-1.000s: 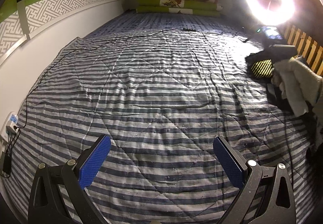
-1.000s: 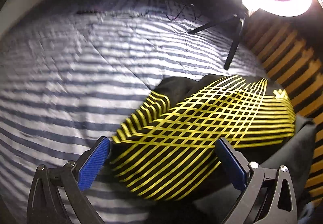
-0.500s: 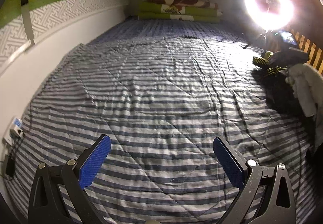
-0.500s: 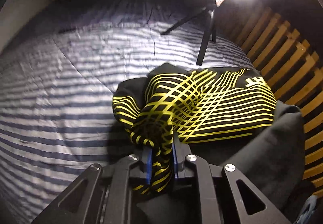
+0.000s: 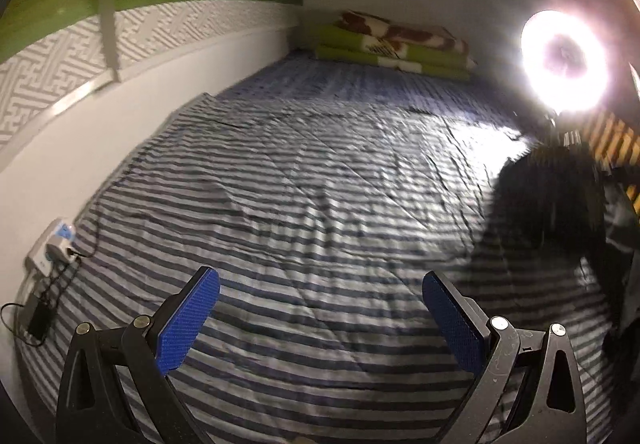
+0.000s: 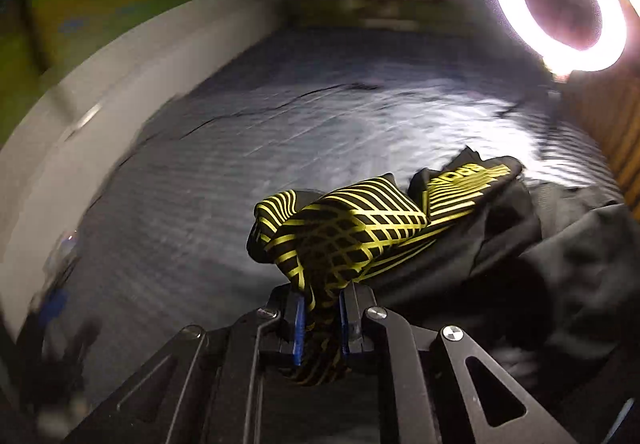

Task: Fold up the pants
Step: 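Grasp the black yellow-striped garment on the pile with the right gripper, then grasp the garment with the left gripper while the right gripper pulls it onto the sheet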

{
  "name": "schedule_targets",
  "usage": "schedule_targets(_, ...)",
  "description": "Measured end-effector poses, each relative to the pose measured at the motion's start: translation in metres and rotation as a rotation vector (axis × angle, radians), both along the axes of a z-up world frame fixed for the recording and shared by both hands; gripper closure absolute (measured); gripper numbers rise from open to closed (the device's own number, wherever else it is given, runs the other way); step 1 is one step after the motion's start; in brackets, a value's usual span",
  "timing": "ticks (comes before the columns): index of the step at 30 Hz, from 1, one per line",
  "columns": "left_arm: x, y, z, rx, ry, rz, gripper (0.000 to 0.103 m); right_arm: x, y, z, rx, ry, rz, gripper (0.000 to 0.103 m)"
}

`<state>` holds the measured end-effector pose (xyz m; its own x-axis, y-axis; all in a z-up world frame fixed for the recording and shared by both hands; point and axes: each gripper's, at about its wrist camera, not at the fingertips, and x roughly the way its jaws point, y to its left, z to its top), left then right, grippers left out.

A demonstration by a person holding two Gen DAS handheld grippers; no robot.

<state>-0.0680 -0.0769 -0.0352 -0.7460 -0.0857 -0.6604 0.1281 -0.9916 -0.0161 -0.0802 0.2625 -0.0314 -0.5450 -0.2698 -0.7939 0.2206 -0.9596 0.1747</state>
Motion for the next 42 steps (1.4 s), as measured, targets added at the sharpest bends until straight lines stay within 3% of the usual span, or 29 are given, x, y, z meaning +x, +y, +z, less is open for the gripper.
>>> schedule_targets(6,0.016,-0.036,0.012,0.021,0.03,0.026,0.0,0.087,-0.072,-0.05,-0.077,-0.119,0.175,0.092)
schedule_targets(12,0.026,-0.038,0.005,0.019,0.007,-0.014,0.0,0.146,-0.095,-0.091,-0.121,-0.196,0.23,0.092)
schedule_targets(18,0.02,-0.014,-0.013,0.045,-0.073,-0.106,0.0,0.19,-0.117,-0.095,-0.057,-0.173,0.27,0.088)
schedule_targets(19,0.019,-0.007,-0.016,0.043,-0.083,-0.129,0.0,0.196,-0.116,-0.093,-0.037,-0.164,0.262,0.085)
schedule_targets(20,0.02,0.002,-0.02,0.046,-0.098,-0.161,0.0,0.202,-0.108,-0.088,-0.024,-0.151,0.251,0.073)
schedule_targets(23,0.025,0.024,-0.034,0.031,-0.136,-0.227,0.0,0.216,-0.071,-0.073,-0.084,-0.102,0.172,0.049)
schedule_targets(27,0.027,0.052,-0.061,0.098,-0.249,-0.32,0.0,0.229,-0.007,-0.06,-0.143,-0.044,0.015,0.042)
schedule_targets(32,0.026,0.091,-0.094,0.107,-0.335,-0.394,0.002,0.211,0.04,-0.092,-0.059,-0.105,-0.188,0.042)
schedule_targets(34,0.023,0.098,-0.104,0.112,-0.36,-0.387,0.017,0.199,0.051,-0.109,-0.087,-0.142,-0.228,0.042)
schedule_targets(36,0.019,0.097,-0.111,0.144,-0.388,-0.365,0.049,0.178,0.062,-0.123,-0.16,-0.173,-0.258,0.042)
schedule_targets(37,0.017,0.097,-0.113,0.165,-0.398,-0.358,0.057,0.17,0.064,-0.129,-0.179,-0.179,-0.272,0.042)
schedule_targets(39,0.014,0.094,-0.114,0.163,-0.389,-0.324,0.087,0.151,0.065,-0.138,-0.213,-0.176,-0.298,0.042)
schedule_targets(41,0.012,0.088,-0.111,0.152,-0.37,-0.302,0.097,0.136,0.06,-0.147,-0.241,-0.187,-0.282,0.047)
schedule_targets(42,0.011,0.082,-0.108,0.158,-0.36,-0.294,0.101,0.128,0.057,-0.151,-0.244,-0.202,-0.277,0.058)
